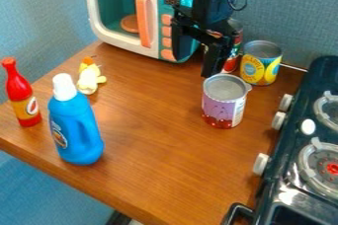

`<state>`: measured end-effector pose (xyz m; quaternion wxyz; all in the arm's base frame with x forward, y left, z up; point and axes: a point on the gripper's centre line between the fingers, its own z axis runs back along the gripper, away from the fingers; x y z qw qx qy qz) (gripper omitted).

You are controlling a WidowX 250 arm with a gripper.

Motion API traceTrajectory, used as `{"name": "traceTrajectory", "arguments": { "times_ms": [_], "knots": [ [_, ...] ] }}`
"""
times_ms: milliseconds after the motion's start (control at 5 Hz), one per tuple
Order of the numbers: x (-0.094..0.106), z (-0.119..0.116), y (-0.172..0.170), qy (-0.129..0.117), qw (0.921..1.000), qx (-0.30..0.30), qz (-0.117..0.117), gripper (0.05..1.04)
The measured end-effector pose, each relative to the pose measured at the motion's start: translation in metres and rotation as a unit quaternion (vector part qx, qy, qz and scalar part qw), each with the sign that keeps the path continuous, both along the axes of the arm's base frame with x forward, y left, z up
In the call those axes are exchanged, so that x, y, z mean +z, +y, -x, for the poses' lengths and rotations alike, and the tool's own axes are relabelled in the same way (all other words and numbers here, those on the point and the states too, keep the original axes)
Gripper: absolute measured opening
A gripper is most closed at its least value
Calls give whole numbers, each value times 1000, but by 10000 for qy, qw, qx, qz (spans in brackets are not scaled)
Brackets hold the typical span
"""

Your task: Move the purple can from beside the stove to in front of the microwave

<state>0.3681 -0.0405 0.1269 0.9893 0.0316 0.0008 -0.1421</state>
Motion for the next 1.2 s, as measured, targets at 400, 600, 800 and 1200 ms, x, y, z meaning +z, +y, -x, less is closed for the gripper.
{"name": "traceTrajectory", "arguments": {
  "times_ms": [400, 600, 800, 1200],
  "knots": [
    [-31, 4, -22, -63, 9986, 483, -225, 1005],
    [-31, 6, -46, -213, 9978, 569, -269, 1005],
    [-25, -1, -59, -331, 9978, 556, -162, 1005],
    [-27, -22, -77, -518, 9971, 545, -81, 1005]
  ]
}}
